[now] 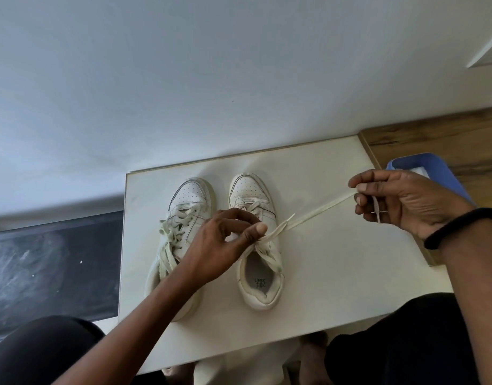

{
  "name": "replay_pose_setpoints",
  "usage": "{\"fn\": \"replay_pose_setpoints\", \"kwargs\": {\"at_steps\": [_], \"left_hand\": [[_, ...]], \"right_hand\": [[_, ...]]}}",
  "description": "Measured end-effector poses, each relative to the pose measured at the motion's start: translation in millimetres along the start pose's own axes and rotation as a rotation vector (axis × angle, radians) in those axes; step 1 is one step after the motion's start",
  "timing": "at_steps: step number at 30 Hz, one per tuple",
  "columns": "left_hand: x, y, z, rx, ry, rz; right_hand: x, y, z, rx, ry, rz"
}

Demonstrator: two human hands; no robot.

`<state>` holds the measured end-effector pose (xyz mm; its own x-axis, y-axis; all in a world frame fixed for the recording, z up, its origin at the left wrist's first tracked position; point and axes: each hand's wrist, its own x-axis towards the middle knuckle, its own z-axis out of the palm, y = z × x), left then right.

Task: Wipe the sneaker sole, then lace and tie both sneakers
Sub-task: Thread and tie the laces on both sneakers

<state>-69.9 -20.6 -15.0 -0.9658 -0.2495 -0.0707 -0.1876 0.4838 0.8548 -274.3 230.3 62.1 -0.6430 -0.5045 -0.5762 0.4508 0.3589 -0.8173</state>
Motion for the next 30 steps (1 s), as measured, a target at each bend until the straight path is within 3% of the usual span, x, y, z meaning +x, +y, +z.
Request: {"fn": "replay_pose_setpoints", "kwargs": {"at_steps": [5,8,11,16,25,30], "left_hand": [[-1,-7,1,0.175,-0.055,0.105],[-1,-7,1,0.206,-0.095,0.107],[-1,-8,1,0.219,-0.109,0.137],[6,-12,-15,0.123,-0.18,0.115],[7,-16,-20,0.243,-0.113,0.225],[6,-14,-20,0.241,-0.085,0.276]], "right_hand": [[3,-1,1,0.24,0.114,-0.022],[4,-4,5,0.474,0.001,-0.076],[6,-4,13,0.551,-0.148,-0.156],[5,0,30,0.387,-0.166,-0.246],[-3,10,65,-0.312,0.056,-0.321],[-6,22,99,-0.491,-0.101,-0.316]]}}
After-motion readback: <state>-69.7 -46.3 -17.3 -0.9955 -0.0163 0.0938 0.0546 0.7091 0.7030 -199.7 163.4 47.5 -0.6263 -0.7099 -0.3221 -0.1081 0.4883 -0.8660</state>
